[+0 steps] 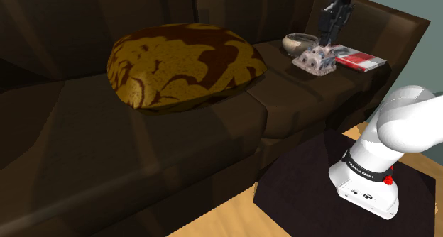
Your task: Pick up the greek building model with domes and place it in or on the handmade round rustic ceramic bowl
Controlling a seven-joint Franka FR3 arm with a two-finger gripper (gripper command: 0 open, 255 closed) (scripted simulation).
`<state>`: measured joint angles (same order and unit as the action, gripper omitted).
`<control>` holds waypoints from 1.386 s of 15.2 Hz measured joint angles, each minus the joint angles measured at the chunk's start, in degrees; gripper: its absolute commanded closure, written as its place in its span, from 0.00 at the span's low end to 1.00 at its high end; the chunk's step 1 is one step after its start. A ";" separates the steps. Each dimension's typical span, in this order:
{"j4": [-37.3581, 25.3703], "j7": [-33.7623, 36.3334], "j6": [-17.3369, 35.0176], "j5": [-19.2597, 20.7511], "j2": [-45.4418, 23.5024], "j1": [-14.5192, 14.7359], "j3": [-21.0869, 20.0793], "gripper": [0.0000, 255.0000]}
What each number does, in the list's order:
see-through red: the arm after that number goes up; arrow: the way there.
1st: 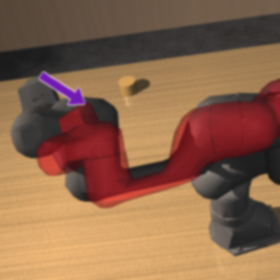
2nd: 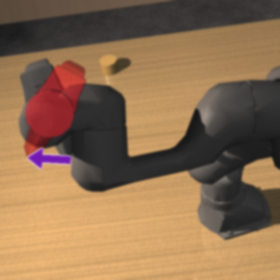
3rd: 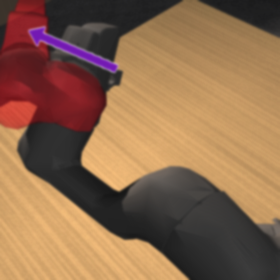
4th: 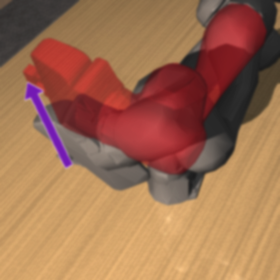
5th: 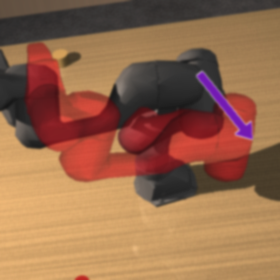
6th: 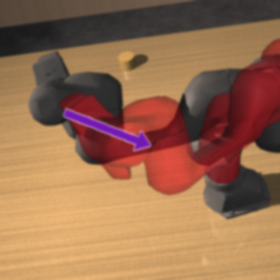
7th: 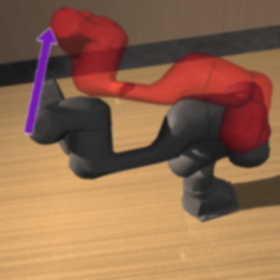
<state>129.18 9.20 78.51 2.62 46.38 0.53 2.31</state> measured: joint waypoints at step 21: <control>-22.48 -3.08 -12.20 1.34 -10.17 -0.15 2.07 1.00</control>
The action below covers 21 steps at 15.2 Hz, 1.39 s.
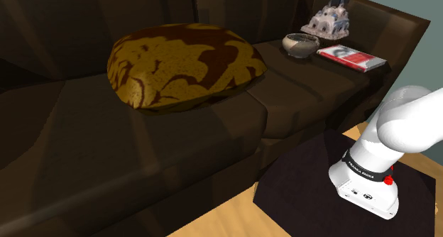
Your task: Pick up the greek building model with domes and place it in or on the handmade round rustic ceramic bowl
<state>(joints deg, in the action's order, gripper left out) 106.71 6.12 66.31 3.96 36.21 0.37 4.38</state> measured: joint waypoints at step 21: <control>-48.87 -31.11 -5.14 -4.27 -43.51 -8.70 23.39 1.00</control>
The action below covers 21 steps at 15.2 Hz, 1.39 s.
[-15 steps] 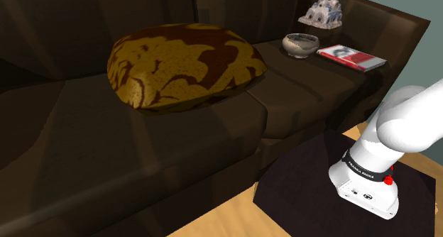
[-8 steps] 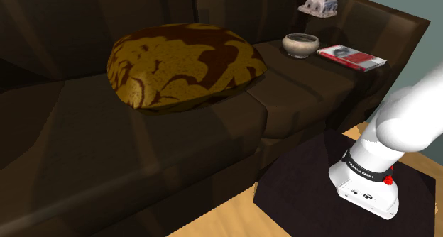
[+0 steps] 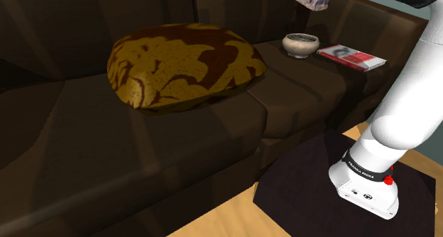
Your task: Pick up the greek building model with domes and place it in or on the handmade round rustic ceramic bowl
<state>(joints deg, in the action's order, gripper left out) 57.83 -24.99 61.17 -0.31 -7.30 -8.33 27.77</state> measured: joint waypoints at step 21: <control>30.79 4.28 20.03 5.23 11.81 2.97 -2.27 1.00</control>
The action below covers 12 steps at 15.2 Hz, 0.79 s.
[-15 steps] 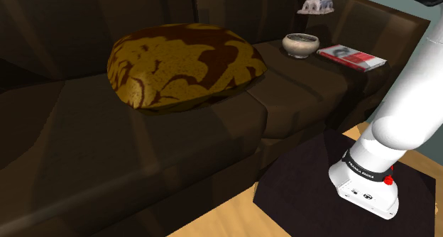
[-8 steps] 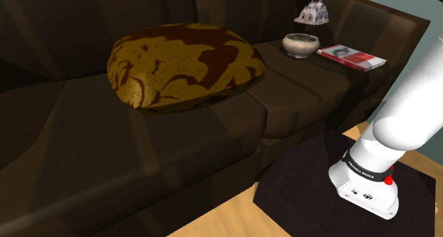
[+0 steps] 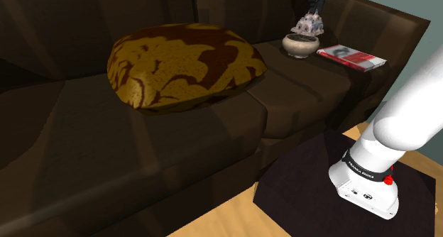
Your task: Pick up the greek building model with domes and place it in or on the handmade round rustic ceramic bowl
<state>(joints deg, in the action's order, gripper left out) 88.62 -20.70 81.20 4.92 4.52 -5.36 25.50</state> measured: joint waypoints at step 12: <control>1.33 0.20 1.03 0.14 0.39 0.04 -0.08 0.00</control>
<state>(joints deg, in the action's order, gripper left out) 89.95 -20.50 82.22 5.06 4.91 -5.31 25.43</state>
